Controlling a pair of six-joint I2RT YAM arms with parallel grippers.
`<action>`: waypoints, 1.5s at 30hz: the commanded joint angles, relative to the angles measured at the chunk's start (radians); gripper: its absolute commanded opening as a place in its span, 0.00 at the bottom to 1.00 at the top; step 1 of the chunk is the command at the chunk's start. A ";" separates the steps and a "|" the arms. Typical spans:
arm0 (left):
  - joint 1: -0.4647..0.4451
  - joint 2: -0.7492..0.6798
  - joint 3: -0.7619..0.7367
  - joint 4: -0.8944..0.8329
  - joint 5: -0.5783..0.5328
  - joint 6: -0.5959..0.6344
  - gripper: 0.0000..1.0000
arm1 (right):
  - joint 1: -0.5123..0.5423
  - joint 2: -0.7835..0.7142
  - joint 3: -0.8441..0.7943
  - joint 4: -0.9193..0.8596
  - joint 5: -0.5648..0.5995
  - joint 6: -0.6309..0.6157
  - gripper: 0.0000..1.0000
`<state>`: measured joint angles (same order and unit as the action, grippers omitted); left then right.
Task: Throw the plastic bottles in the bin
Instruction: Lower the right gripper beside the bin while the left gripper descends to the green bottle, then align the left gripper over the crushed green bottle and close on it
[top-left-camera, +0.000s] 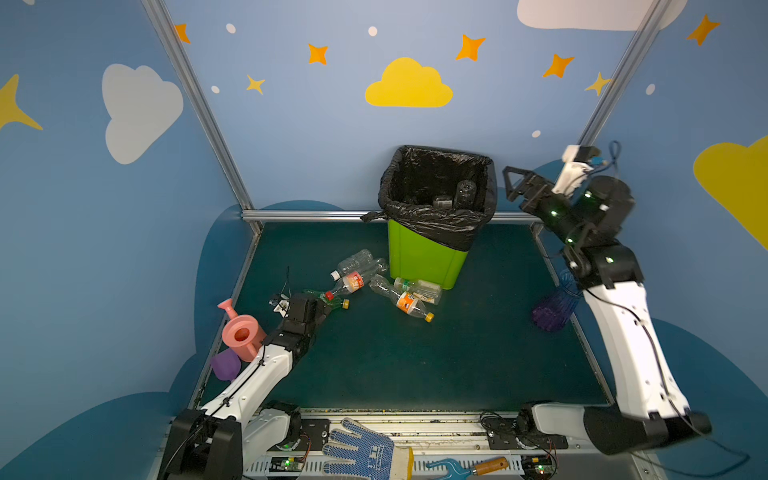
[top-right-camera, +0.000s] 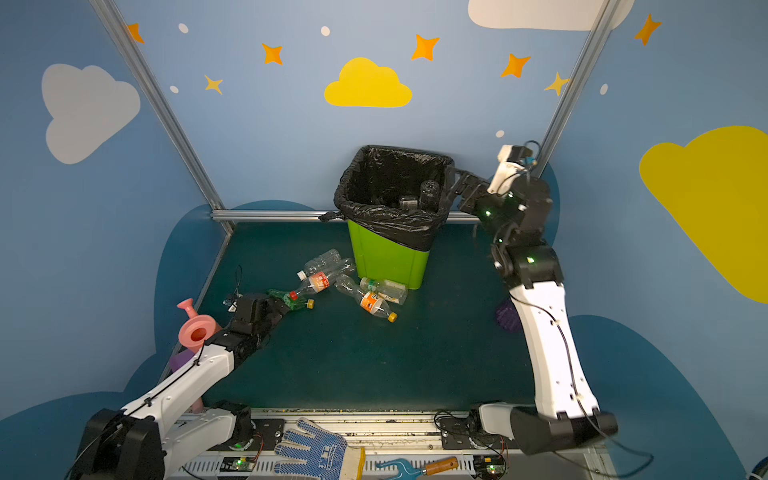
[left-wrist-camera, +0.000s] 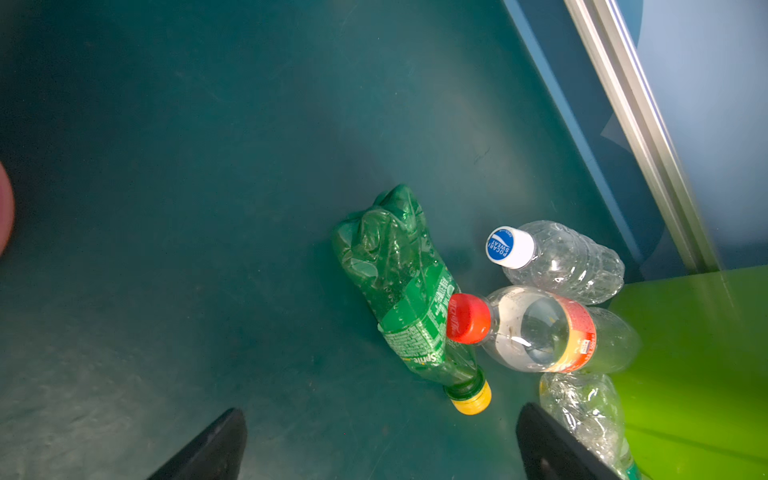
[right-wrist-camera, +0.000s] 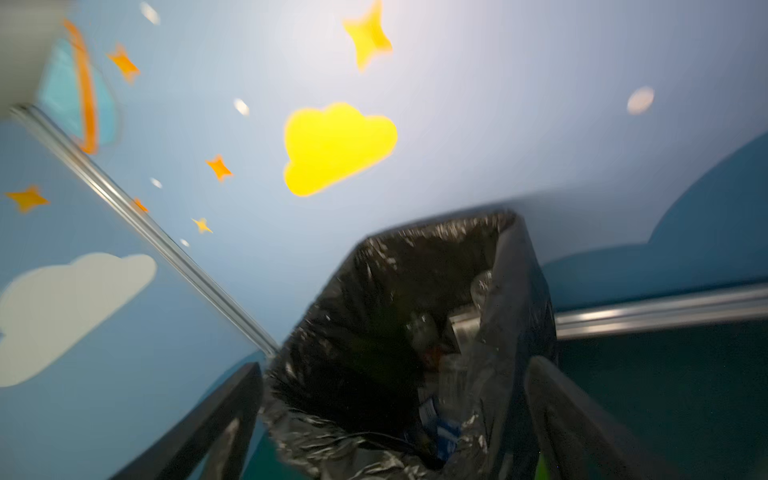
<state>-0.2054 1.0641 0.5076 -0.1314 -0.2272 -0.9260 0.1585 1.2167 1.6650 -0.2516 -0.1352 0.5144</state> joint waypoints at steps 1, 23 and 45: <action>0.003 0.006 0.031 -0.029 -0.026 -0.008 1.00 | -0.025 -0.043 -0.090 0.037 0.026 -0.002 0.98; 0.149 0.441 0.264 -0.013 0.248 -0.029 1.00 | -0.262 -0.336 -1.047 0.140 -0.051 0.192 0.98; 0.169 0.421 0.208 0.016 0.325 0.055 0.58 | -0.357 -0.364 -1.140 0.143 -0.101 0.251 0.98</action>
<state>-0.0410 1.5280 0.7261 -0.0914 0.0891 -0.9138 -0.1936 0.8509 0.5323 -0.1265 -0.2214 0.7506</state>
